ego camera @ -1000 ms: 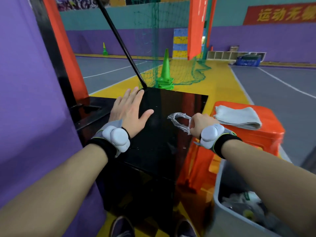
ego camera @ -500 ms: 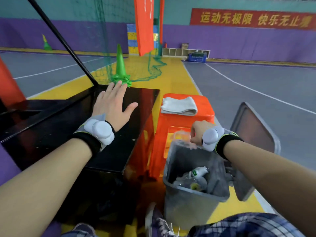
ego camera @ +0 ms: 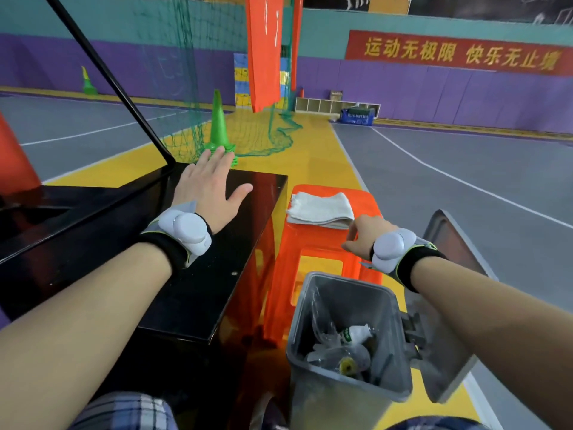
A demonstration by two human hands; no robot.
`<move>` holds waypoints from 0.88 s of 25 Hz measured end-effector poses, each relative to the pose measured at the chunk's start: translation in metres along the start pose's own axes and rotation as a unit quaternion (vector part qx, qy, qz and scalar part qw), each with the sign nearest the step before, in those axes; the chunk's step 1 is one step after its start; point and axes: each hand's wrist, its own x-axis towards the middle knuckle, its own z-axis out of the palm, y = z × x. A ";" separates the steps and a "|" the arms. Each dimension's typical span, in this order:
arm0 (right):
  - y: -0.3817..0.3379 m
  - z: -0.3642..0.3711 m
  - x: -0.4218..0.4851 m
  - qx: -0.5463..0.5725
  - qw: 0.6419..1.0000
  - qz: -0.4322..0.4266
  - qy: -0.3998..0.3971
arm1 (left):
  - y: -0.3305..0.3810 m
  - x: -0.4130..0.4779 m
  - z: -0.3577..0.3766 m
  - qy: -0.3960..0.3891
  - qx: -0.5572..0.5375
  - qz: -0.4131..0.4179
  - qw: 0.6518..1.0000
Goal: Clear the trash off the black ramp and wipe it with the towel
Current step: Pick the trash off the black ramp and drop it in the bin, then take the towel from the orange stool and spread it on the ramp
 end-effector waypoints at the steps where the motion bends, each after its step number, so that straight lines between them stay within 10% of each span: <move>1: -0.006 -0.001 0.005 0.001 1.000 0.001 0.005 | -0.003 0.001 0.000 0.000 -0.003 0.000 1.000; 22: -0.099 0.062 0.134 -0.121 0.992 -0.030 0.031 | -0.098 0.007 0.051 -0.032 0.013 -0.035 0.999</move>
